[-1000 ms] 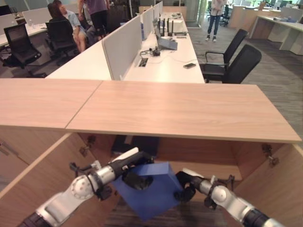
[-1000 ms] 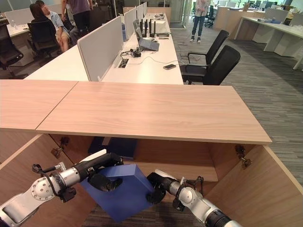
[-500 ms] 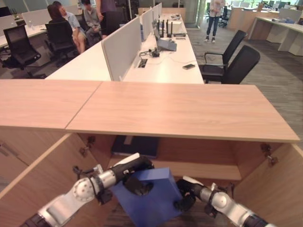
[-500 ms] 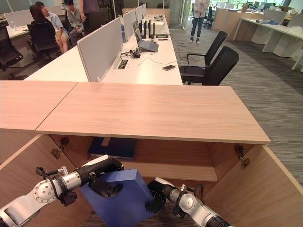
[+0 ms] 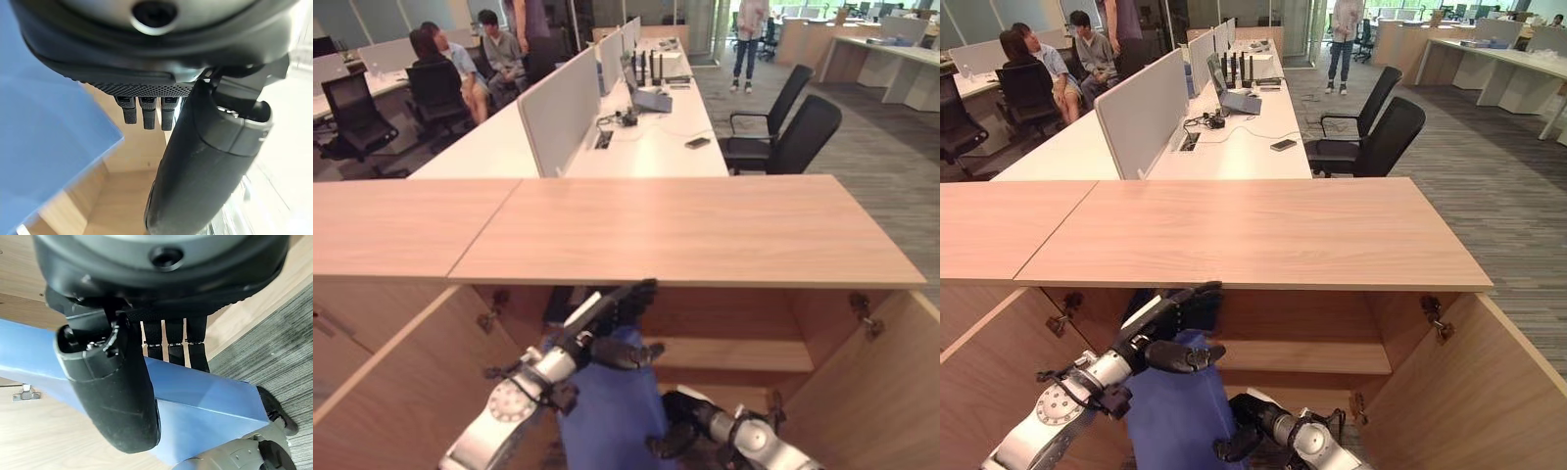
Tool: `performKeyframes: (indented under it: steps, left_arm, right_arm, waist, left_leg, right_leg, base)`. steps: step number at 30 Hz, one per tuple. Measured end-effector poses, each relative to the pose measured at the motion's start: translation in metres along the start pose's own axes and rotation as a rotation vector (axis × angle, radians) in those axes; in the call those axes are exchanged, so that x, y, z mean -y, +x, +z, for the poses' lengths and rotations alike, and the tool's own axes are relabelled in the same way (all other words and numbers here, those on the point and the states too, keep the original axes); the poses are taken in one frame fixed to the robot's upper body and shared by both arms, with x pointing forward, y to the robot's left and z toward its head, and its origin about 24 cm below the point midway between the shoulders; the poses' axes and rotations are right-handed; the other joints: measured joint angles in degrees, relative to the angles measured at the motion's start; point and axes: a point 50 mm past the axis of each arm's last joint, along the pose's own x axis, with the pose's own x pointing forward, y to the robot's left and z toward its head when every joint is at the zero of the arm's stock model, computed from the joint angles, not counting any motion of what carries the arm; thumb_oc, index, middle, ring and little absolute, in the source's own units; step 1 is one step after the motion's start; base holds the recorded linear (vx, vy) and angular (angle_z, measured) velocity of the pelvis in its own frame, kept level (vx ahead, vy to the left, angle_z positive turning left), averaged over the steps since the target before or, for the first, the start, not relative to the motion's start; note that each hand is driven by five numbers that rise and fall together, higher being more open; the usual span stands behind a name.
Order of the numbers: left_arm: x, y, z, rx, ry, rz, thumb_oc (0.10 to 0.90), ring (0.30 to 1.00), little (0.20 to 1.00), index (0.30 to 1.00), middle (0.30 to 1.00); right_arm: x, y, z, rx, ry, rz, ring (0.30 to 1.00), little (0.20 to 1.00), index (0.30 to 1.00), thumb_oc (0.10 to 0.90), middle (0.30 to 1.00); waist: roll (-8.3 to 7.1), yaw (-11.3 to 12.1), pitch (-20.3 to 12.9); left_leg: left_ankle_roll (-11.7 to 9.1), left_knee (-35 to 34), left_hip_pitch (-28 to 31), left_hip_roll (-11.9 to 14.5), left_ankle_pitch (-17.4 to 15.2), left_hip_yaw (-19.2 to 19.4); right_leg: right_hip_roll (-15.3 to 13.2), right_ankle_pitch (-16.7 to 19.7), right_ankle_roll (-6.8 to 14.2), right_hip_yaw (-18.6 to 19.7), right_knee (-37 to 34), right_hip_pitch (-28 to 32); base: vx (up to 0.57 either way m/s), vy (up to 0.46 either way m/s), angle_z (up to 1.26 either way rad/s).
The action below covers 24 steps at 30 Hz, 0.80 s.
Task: Put the empty folder in the office cabinet
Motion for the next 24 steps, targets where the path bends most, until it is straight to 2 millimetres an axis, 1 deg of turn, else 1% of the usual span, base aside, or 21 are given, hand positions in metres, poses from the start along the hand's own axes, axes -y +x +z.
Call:
performKeyframes:
  steps: [1, 6, 8, 10, 11, 12, 14, 17, 18, 19, 20, 21, 24]
  left_arm:
    - [-0.006, -0.006, -0.004, -0.016, -0.005, 0.039, 0.800, 0.900, 0.900, 0.900, 0.900]
    - [-0.015, -0.015, -0.012, -0.035, -0.034, 0.140, 0.800, 0.900, 0.900, 0.900, 0.900]
    - [-0.019, -0.019, -0.012, -0.038, -0.032, 0.165, 0.800, 0.900, 0.900, 0.900, 0.900]
    - [-0.023, -0.024, -0.013, -0.045, -0.033, 0.194, 0.800, 0.900, 0.900, 0.900, 0.900]
    - [-0.025, -0.031, -0.016, -0.057, -0.039, 0.221, 0.800, 0.900, 0.900, 0.900, 0.900]
    - [-0.026, -0.033, -0.017, -0.062, -0.043, 0.233, 0.800, 0.900, 0.900, 0.900, 0.900]
    - [-0.026, -0.042, -0.022, -0.068, -0.080, 0.280, 0.800, 0.900, 0.900, 0.900, 0.900]
    - [-0.024, -0.049, -0.028, -0.095, -0.094, 0.290, 0.800, 0.900, 0.900, 0.900, 0.900]
    - [-0.023, -0.051, -0.030, -0.105, -0.100, 0.293, 0.800, 0.900, 0.900, 0.900, 0.900]
    - [-0.022, -0.054, -0.033, -0.116, -0.119, 0.296, 0.800, 0.900, 0.900, 0.900, 0.900]
    - [-0.022, -0.055, -0.033, -0.116, -0.122, 0.297, 0.800, 0.900, 0.900, 0.900, 0.900]
    - [-0.018, -0.061, -0.039, -0.137, -0.162, 0.312, 0.800, 0.900, 0.900, 0.900, 0.900]
    - [-0.015, -0.067, -0.045, -0.164, -0.178, 0.320, 0.800, 0.900, 0.900, 0.900, 0.900]
  right_arm:
    - [0.001, -0.001, -0.001, -0.001, 0.003, -0.004, 0.300, 0.300, 0.300, 0.400, 0.300]
    - [0.007, -0.003, -0.002, -0.002, 0.019, -0.034, 0.300, 0.300, 0.300, 0.400, 0.300]
    - [0.006, -0.003, -0.003, -0.003, 0.026, -0.034, 0.300, 0.300, 0.300, 0.400, 0.300]
    - [0.003, -0.005, -0.009, -0.014, 0.060, -0.041, 0.300, 0.300, 0.300, 0.400, 0.300]
    - [-0.001, -0.004, -0.017, -0.031, 0.126, -0.058, 0.300, 0.300, 0.300, 0.400, 0.300]
    - [-0.003, -0.004, -0.021, -0.042, 0.158, -0.062, 0.300, 0.300, 0.300, 0.400, 0.300]
    - [-0.009, -0.007, -0.041, -0.094, 0.306, -0.105, 0.300, 0.300, 0.300, 0.400, 0.300]
    - [-0.009, -0.015, -0.056, -0.146, 0.392, -0.145, 0.300, 0.300, 0.300, 0.400, 0.300]
    - [-0.009, -0.017, -0.058, -0.152, 0.400, -0.155, 0.300, 0.300, 0.300, 0.400, 0.300]
    - [-0.004, -0.022, -0.063, -0.162, 0.412, -0.179, 0.300, 0.300, 0.300, 0.400, 0.300]
    - [-0.004, -0.022, -0.063, -0.163, 0.414, -0.181, 0.300, 0.300, 0.300, 0.400, 0.300]
    - [0.004, -0.028, -0.068, -0.163, 0.452, -0.243, 0.300, 0.300, 0.300, 0.400, 0.300]
    - [0.020, -0.035, -0.071, -0.135, 0.549, -0.345, 0.300, 0.300, 0.300, 0.400, 0.300]
  waist:
    - [0.00, -0.02, 0.00]
    - [-0.03, 0.10, -0.01]
    - [-0.02, 0.08, -0.01]
    - [-0.01, 0.13, -0.02]
    - [-0.03, 0.12, -0.03]
    - [-0.04, 0.08, -0.04]
    - [0.11, 0.18, -0.04]
    - [0.16, 0.83, -0.01]
    - [0.16, 1.09, -0.01]
    - [0.18, 1.24, 0.00]
    - [0.18, 1.25, 0.00]
    - [0.37, 1.29, 0.00]
    - [0.52, 1.35, -0.01]
  left_leg:
    - [0.00, 0.00, 0.00, 0.00, -0.01, 0.00]
    - [0.01, 0.00, -0.21, -0.05, -0.07, -0.25]
    - [0.00, 0.00, -0.22, -0.03, -0.07, -0.27]
    - [0.00, 0.00, -0.28, -0.03, -0.08, -0.29]
    - [0.00, 0.00, -0.29, -0.05, -0.09, -0.33]
    - [0.01, 0.00, -0.29, -0.06, -0.10, -0.34]
    - [0.04, 0.00, -0.73, -0.18, -0.06, -0.75]
    - [0.05, 0.00, -0.88, -0.17, -0.01, -0.80]
    - [0.04, -0.01, -0.86, -0.15, -0.02, -0.79]
    - [0.00, -0.01, -0.89, -0.13, -0.02, -0.83]
    - [0.00, -0.01, -0.89, -0.13, -0.02, -0.83]
    - [-0.19, -0.02, -0.90, -0.13, -0.14, -0.85]
    - [-0.24, -0.02, -0.94, -0.13, -0.15, -0.97]
  right_leg:
    - [0.00, -0.01, 0.00, 0.00, -0.07, 0.00]
    - [-0.01, -0.01, 0.01, -0.31, -0.07, -0.07]
    - [0.01, -0.02, 0.01, -0.32, -0.08, -0.08]
    - [0.02, -0.04, 0.02, -0.36, -0.07, -0.11]
    - [0.01, -0.06, 0.01, -0.42, -0.07, -0.10]
    - [0.00, -0.06, 0.01, -0.42, -0.07, -0.10]
    - [-0.05, -0.08, 0.04, -0.76, -0.08, -0.36]
    - [-0.01, -0.08, 0.05, -0.79, -0.08, -0.50]
    - [-0.01, -0.10, 0.06, -0.77, -0.08, -0.49]
    - [0.04, -0.29, 0.35, -0.79, -0.08, -0.50]
    - [0.04, -0.31, 0.38, -0.79, -0.08, -0.50]
    - [0.04, -0.38, 0.48, -0.82, -0.08, -0.49]
    - [0.08, -0.38, 0.48, -0.92, -0.08, -0.48]
  base:
    - [0.00, 0.000, 0.00]
    - [0.00, -0.003, 0.02]
    - [0.00, 0.000, 0.00]
    - [0.00, 0.000, 0.00]
    - [0.00, 0.000, 0.00]
    - [-0.01, -0.002, 0.04]
    - [-0.02, -0.002, 0.08]
    - [0.00, -0.001, 0.02]
    - [0.00, 0.000, 0.00]
    - [0.00, 0.000, 0.00]
    - [0.00, 0.000, 0.00]
    - [0.00, 0.000, 0.00]
    - [0.00, -0.010, 0.01]
